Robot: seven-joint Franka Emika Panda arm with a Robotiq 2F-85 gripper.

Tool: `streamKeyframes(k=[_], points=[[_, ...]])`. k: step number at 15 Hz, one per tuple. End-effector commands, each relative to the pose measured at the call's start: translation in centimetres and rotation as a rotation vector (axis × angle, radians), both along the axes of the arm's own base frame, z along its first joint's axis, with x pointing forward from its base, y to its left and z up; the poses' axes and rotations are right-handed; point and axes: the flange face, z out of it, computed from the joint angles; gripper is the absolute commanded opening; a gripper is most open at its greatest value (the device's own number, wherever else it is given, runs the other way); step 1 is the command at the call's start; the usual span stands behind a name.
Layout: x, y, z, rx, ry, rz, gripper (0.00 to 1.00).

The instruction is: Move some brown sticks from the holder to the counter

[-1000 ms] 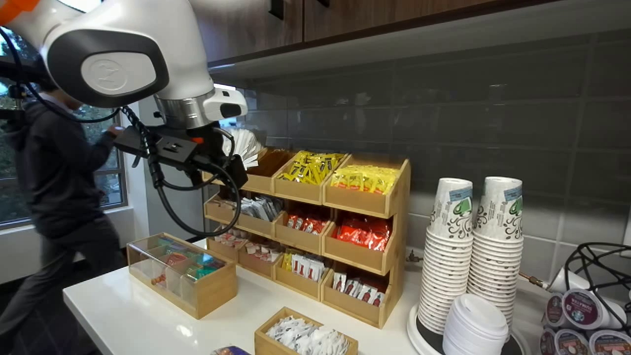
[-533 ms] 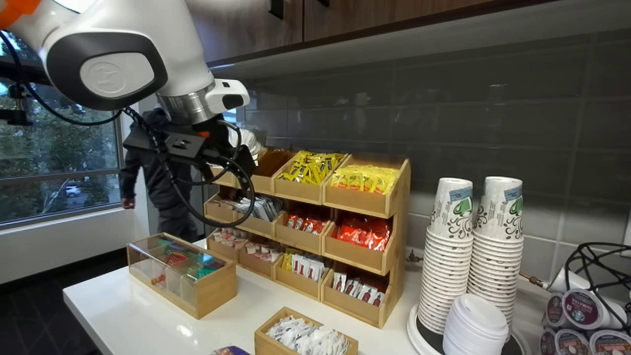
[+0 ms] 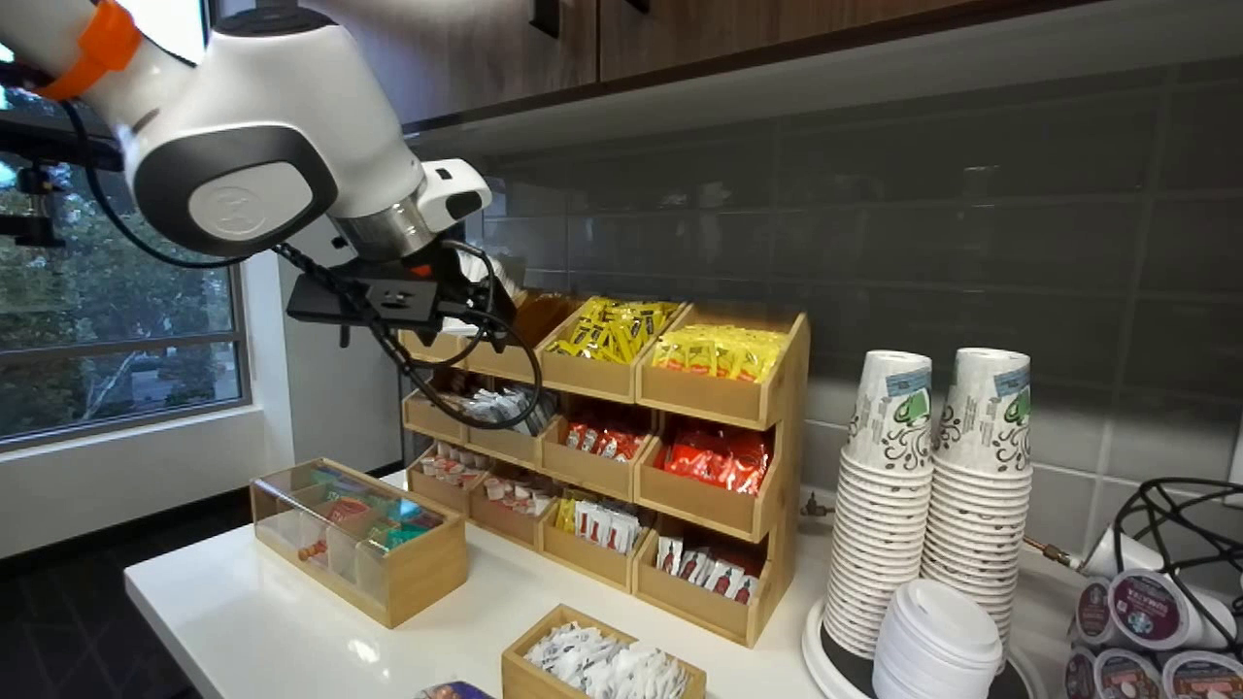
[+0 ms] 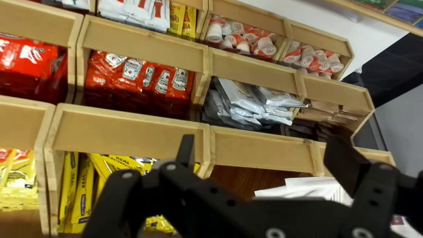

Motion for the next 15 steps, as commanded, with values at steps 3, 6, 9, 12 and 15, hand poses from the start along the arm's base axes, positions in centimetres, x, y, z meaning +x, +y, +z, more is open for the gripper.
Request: streamKeyframes(k=[3,6,9,12,15], points=[[3.8,1.3,0.6,0.013,-0.048,0.065,1.00],[5.5,1.4,0.8,0.014,-0.067,0.084,1.00],[7.3,1.3,0.7,0.024,-0.076,0.099,1.00],[8.9,1.2,0.4,0.039,-0.085,0.106,1.00],[10.4,1.2,0.3,0.055,-0.091,0.104,1.00]])
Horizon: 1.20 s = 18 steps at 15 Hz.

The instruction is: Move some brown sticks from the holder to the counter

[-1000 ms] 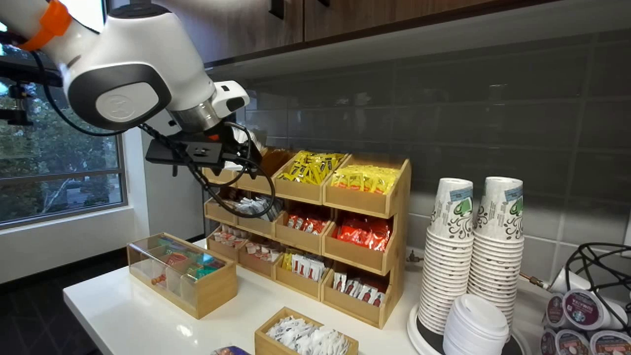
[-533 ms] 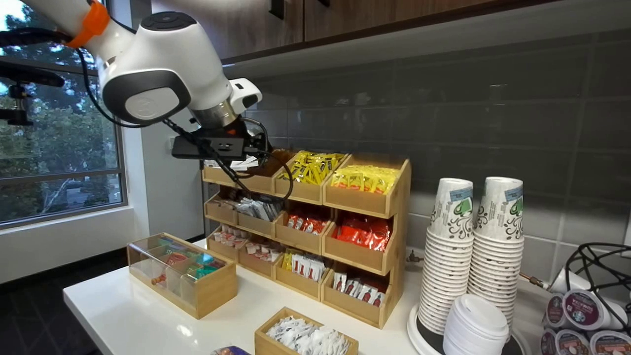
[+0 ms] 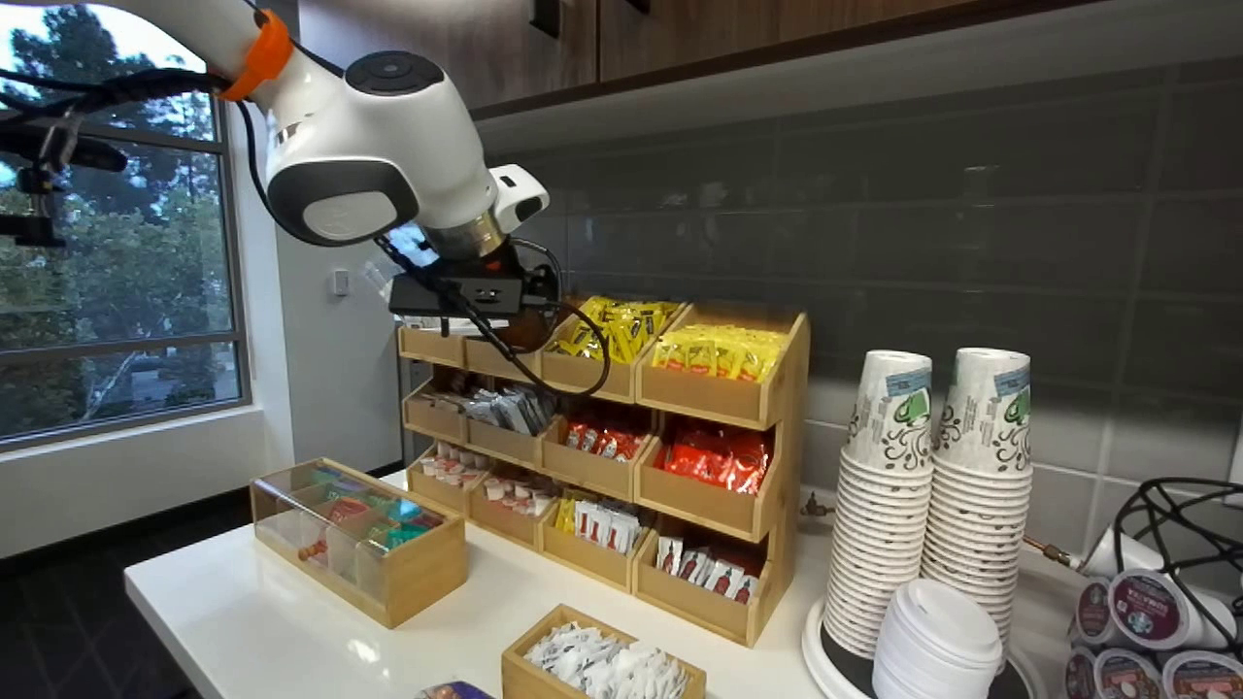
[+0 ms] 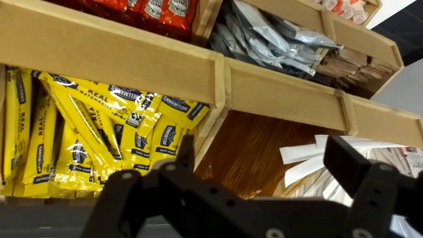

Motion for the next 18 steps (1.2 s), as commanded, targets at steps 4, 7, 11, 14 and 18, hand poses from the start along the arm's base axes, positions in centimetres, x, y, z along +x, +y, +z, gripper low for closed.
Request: streamKeyframes(k=[4,7,11,14,18], points=[[3.6,0.2,-0.5,0.029,-0.005,0.016,1.00],[4.8,-0.1,-0.4,0.038,-0.014,0.000,1.00],[6.0,0.0,-0.2,0.068,-0.025,-0.002,1.00],[6.7,0.4,0.1,0.098,-0.031,0.003,1.00],[7.2,1.1,-0.2,0.112,-0.020,0.013,0.74]])
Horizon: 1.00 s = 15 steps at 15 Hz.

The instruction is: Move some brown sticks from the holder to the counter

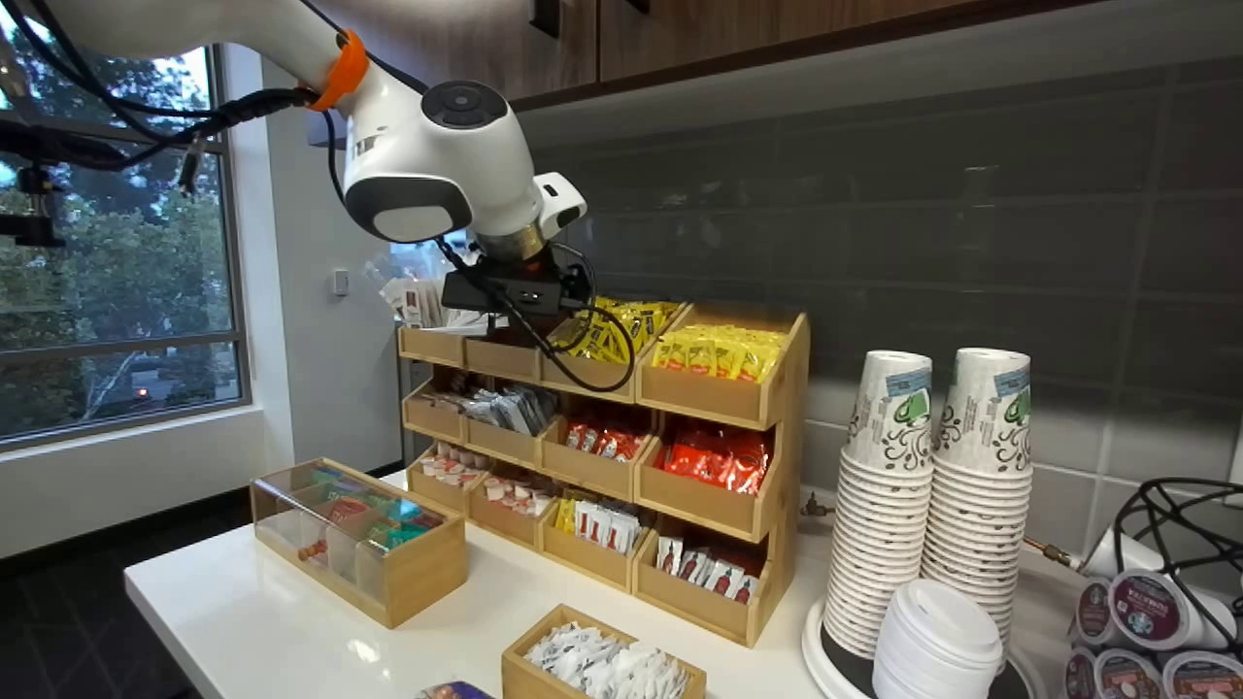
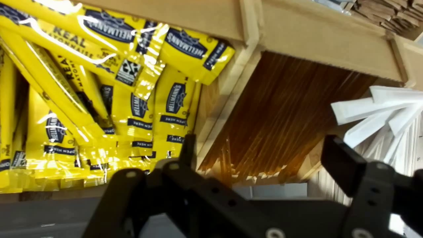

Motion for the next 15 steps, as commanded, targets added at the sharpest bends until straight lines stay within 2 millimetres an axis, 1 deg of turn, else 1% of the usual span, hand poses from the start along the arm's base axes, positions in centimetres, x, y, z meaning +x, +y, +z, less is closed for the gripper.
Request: streamKeyframes(k=[1,2,3,5,8,10,13,14,15], points=[[0.9,0.5,-0.5,0.021,0.007,0.021,0.66],[1.0,0.6,-0.6,0.020,0.007,0.018,0.58],[1.1,0.7,-0.6,0.020,0.009,0.018,0.49],[1.2,1.0,-0.8,0.024,0.012,0.017,0.36],[1.4,1.6,-1.3,0.035,0.024,0.017,0.32],[1.5,2.1,-1.7,0.035,0.026,0.017,0.40],[1.8,2.6,-2.3,0.037,0.030,0.013,0.54],[1.9,2.7,-2.5,0.040,0.032,0.012,0.50],[2.0,2.9,-2.7,0.043,0.034,0.012,0.51]])
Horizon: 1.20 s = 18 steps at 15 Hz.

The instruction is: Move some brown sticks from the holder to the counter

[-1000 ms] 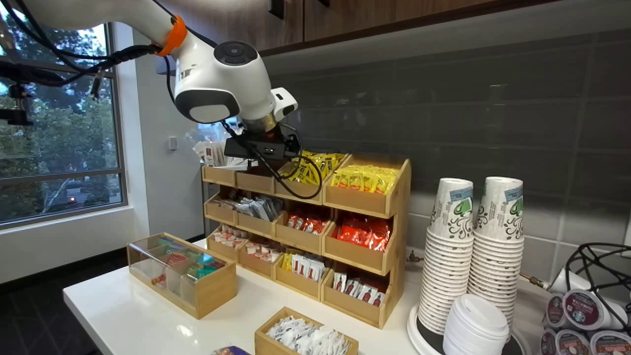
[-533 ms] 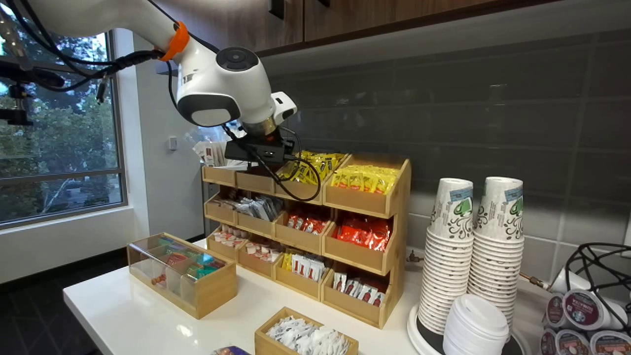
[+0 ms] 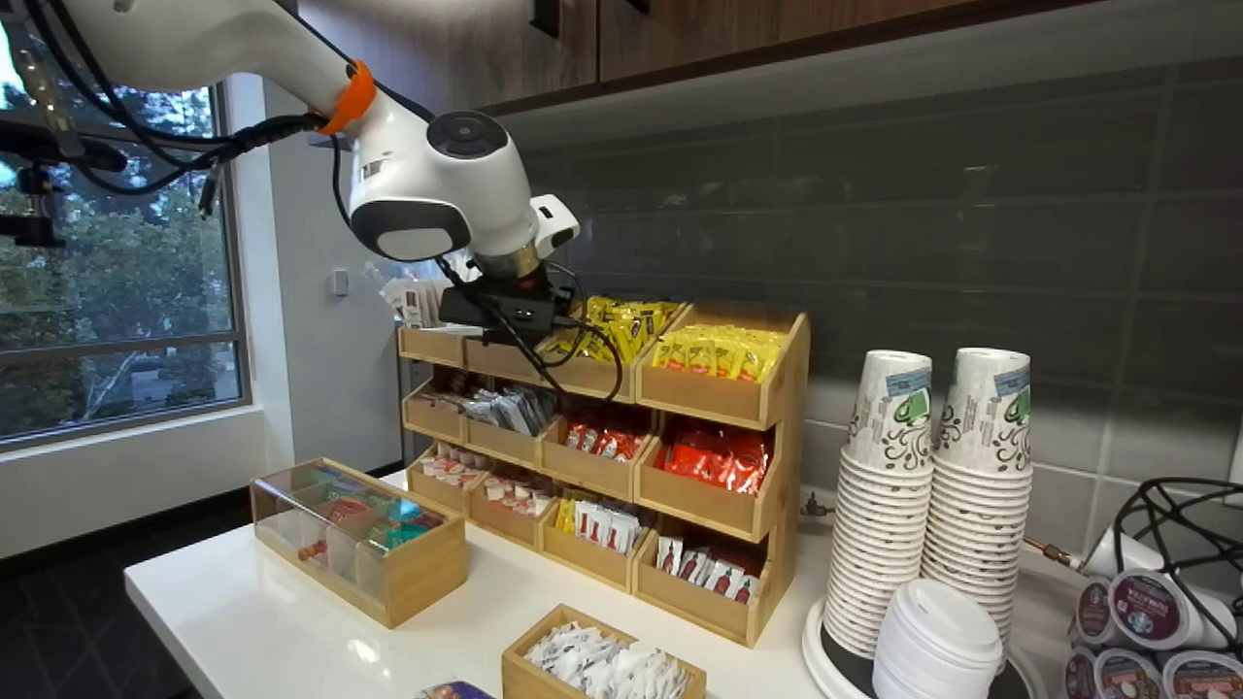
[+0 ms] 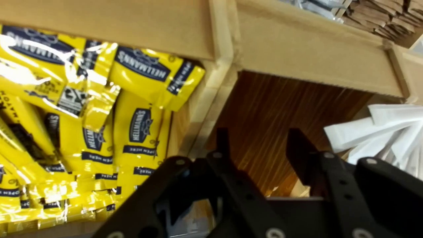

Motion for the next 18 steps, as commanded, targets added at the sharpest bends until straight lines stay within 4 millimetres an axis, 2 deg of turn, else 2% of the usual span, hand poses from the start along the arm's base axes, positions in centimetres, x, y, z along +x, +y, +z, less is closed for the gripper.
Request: streamKeyframes(k=[1,11,13,14,16,17,18], points=[[0.7,0.7,-0.7,0.032,0.010,-0.003,0.50],[1.8,1.9,-1.4,0.027,0.003,-0.004,0.49],[1.9,2.1,-1.4,0.024,0.000,-0.002,0.46],[2.0,2.1,-1.4,0.023,0.000,-0.002,0.42],[2.1,2.2,-1.4,0.021,-0.002,-0.001,0.20],[2.1,2.3,-1.4,0.019,-0.004,0.000,0.20],[2.2,2.3,-1.4,0.018,-0.004,0.000,0.11]])
